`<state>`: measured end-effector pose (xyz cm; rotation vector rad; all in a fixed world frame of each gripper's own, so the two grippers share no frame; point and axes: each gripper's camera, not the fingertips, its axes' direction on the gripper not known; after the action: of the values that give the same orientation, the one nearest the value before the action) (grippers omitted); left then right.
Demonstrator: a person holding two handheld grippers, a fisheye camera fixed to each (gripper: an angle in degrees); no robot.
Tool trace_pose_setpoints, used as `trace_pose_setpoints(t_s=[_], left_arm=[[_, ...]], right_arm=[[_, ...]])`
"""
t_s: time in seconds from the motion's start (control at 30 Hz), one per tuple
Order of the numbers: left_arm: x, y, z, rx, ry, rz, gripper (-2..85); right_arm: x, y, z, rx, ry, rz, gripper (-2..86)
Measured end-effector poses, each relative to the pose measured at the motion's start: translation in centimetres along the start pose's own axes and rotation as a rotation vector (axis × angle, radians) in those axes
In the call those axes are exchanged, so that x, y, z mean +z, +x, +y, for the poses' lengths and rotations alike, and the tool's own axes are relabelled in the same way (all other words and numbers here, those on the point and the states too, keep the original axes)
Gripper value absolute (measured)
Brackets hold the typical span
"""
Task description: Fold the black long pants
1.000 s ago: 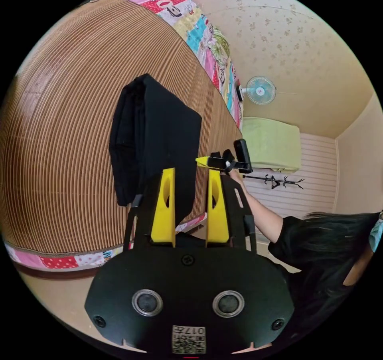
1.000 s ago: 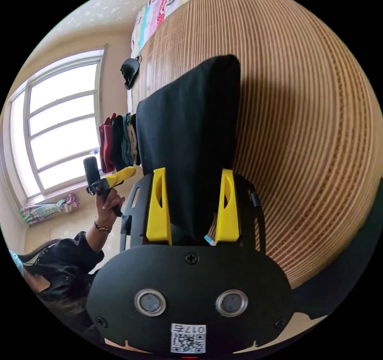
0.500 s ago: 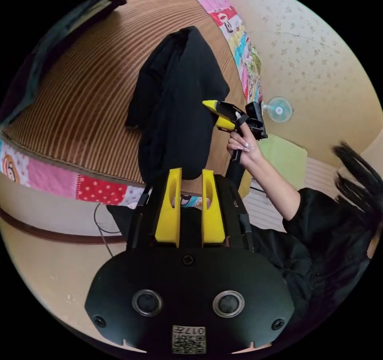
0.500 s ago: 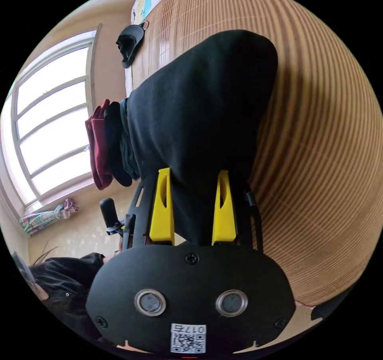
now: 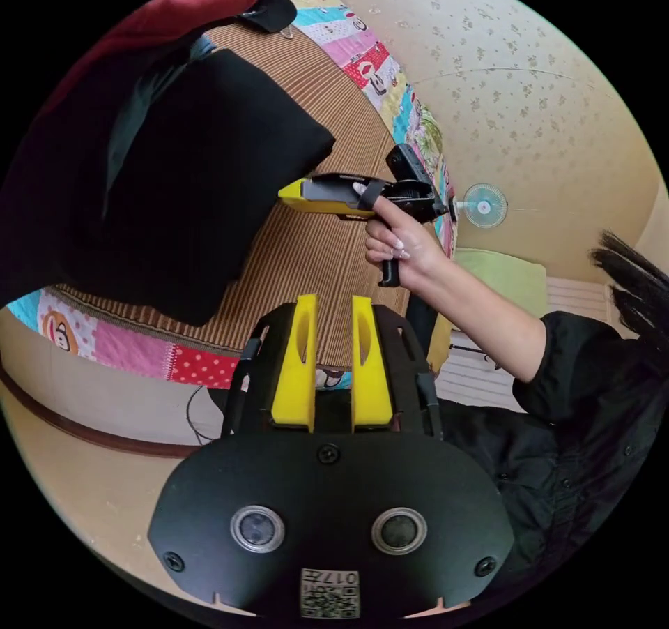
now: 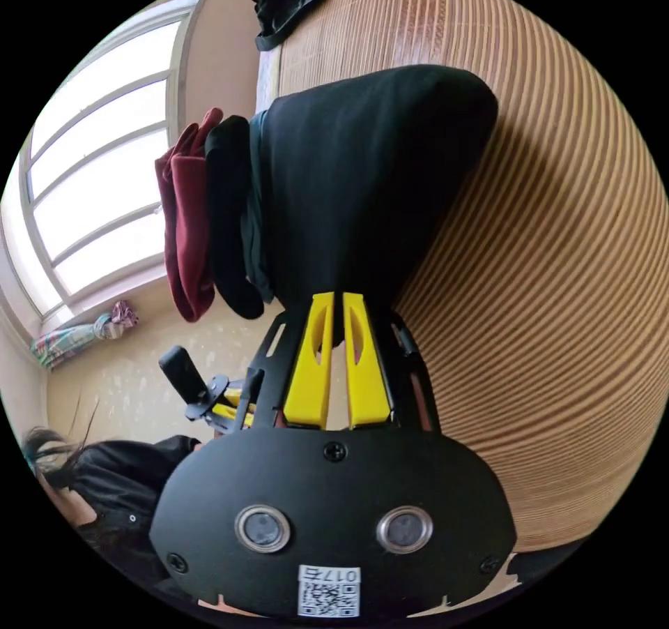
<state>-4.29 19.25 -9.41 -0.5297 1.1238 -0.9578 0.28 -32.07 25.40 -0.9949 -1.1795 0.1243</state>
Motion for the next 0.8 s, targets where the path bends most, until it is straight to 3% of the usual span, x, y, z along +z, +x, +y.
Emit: trace_pose_setpoints(t_s=[0.23, 0.43, 0.67, 0.8], left_arm=[[4.9, 4.2, 2.8, -0.005, 0.141, 0.152, 6.5], [3.8, 9.0, 4.3, 0.033, 0.322, 0.161, 4.1], [1.7, 17.3, 7.3, 0.057, 0.517, 0.146, 0.6], [2.3, 23.7, 7.7, 0.096, 0.516, 0.188, -0.7]], right_arm=[[-7.1, 2.5, 14.6, 0.182, -0.156, 0.194, 1.0], [-12.0, 3.0, 23.9, 0.302, -0.107, 0.182, 0.7], [-15.6, -0.6, 26.1, 0.092, 0.063, 0.016, 0.4], [-18.9, -1.5, 28.8, -0.005, 0.151, 0.04, 0.5]])
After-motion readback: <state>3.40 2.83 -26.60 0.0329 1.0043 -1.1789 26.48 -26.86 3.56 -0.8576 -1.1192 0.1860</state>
